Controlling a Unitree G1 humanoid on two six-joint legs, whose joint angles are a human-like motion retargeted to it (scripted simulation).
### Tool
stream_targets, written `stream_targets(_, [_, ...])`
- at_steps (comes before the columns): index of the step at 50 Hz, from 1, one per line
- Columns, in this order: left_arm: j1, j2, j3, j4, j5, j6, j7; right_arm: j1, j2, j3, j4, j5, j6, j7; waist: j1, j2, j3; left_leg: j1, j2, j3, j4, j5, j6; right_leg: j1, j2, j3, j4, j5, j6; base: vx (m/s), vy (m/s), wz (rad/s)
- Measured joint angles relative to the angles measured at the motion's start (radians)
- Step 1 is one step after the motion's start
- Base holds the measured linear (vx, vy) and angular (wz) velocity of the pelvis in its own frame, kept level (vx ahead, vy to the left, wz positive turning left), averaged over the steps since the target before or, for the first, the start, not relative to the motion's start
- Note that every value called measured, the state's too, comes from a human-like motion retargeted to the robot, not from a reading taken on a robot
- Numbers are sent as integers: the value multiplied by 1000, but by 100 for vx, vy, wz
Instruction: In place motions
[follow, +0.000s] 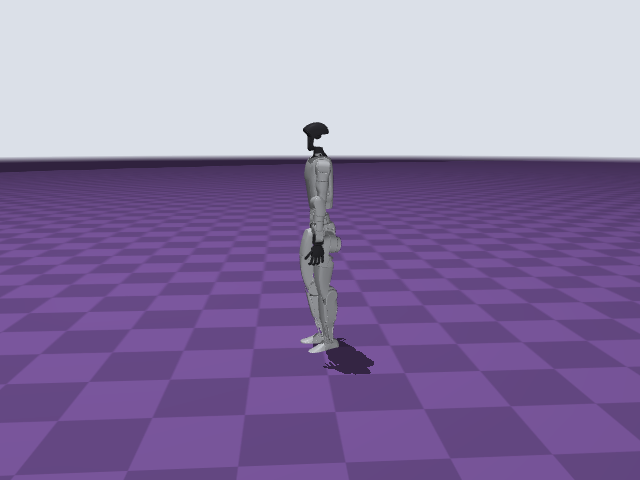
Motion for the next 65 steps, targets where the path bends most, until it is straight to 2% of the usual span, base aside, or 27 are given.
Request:
stream_targets(5, [34,-4,2,8,24,3,13,-15,15,-21,-23,57,-24,35,39,-38,-12,-29,-37,-48,56,-20,-8,0,-34,1,-20,5,9,0,1,0])
stream_targets(7, [38,-6,0,17,15,6,1,-25,17,-23,-25,49,-28,48,55,-48,2,-31,-61,-123,78,-7,-15,10,-32,12,-27,14,6,-2,2,-33])
stream_targets(10, [42,-11,6,33,11,13,-2,-35,16,-20,-26,5,-33,41,64,-49,10,-34,-111,-303,87,28,8,12,-32,36,-22,19,10,1,1,-48])
stream_targets(13, [52,-13,0,31,13,14,-8,-35,14,-18,-16,-42,-40,2,30,-16,-6,-20,-58,-175,41,26,23,-19,-13,41,8,10,12,4,-1,-20])
stream_targets(16, [42,-9,-20,24,12,16,-12,-32,13,-15,-5,-42,-30,-27,-26,12,12,-14,-26,-155,26,23,24,-41,-3,41,44,2,18,-7,-4,0])
stream_targets(25, [4,8,-110,-6,-13,14,-36,-27,4,-26,18,-31,14,-12,-105,37,35,-35,26,70,56,-49,51,-139,34,203,57,30,28,-13,4,-142])
stream_targets(27, [4,13,-121,-17,-18,13,-47,-32,-1,-15,0,-33,10,-8,-126,55,43,-41,55,148,58,-72,48,-153,35,160,52,-5,20,-19,12,-276])
stream_targets(30, [-2,29,-136,-26,-17,16,-64,-47,-4,8,-31,-21,-8,9,-152,79,64,-29,101,291,43,-102,32,-152,0,-10,50,-69,11,-23,15,-326])
stream_targets(37, [0,64,-124,-20,32,34,-52,-84,-6,34,-39,43,-3,17,-132,101,58,36,153,677,-3,-164,-33,-6,-89,-645,30,-165,55,-11,19,-354])
stream_targets(40, [6,69,-119,-17,39,37,-40,-86,-10,27,-30,61,5,16,-88,102,45,86,143,867,-36,-182,-60,90,-79,-916,19,-163,60,-1,16,-309])
stream_targets(42, [4,70,-118,-15,42,39,-35,-83,-12,15,-25,65,9,15,-89,101,41,112,134,946,-45,-191,-78,133,-68,-1000,-1,-128,78,2,15,-205])
stream_targets(45, [-8,71,-115,-6,54,43,-30,-74,-10,-15,-5,67,16,1,-129,88,38,135,114,990,-35,-201,-91,150,-89,-988,-41,31,138,0,6,-99])
stream_targets(48, [-29,67,-112,3,60,43,-22,-65,0,-44,37,98,36,-26,-152,91,48,153,132,1038,-21,-197,-103,147,-86,-940,-66,35,108,-5,4,-55])
stream_targets(50, [-43,58,-125,3,53,39,-19,-60,5,-70,77,128,52,-39,-201,97,62,160,146,1020,-9,-190,-104,160,-67,-965,-86,31,101,-5,3,22])
stream_targets(55, [-65,30,-118,-6,41,28,-19,-45,10,-98,159,141,88,-42,-253,117,63,182,173,1048,0,-176,-123,175,-52,-947,-92,17,113,3,3,-16])
stream_targets(59, [-48,19,-112,-37,49,9,-21,-37,18,-109,184,137,101,-51,-207,90,43,222,181,1114,34,-153,-133,186,-75,-861,-84,-6,125,7,3,-85])
stream_targets(61, [-29,17,-121,-44,51,4,-23,-34,21,-121,182,127,102,-46,-235,79,28,229,200,1060,82,-135,-106,188,-94,-877,-88,-7,131,14,4,34])
stream_targets(63, [-3,16,-109,-40,63,3,-16,-33,20,-124,170,104,102,-40,-274,52,2,222,223,955,177,-132,-51,182,-107,-887,-113,-6,125,20,5,7])
stream_targets(65, [33,16,-74,-33,76,2,-3,-38,14,-109,154,71,95,-30,-219,7,-38,221,236,902,289,-156,22,166,-142,-783,-111,-15,126,22,6,-203])
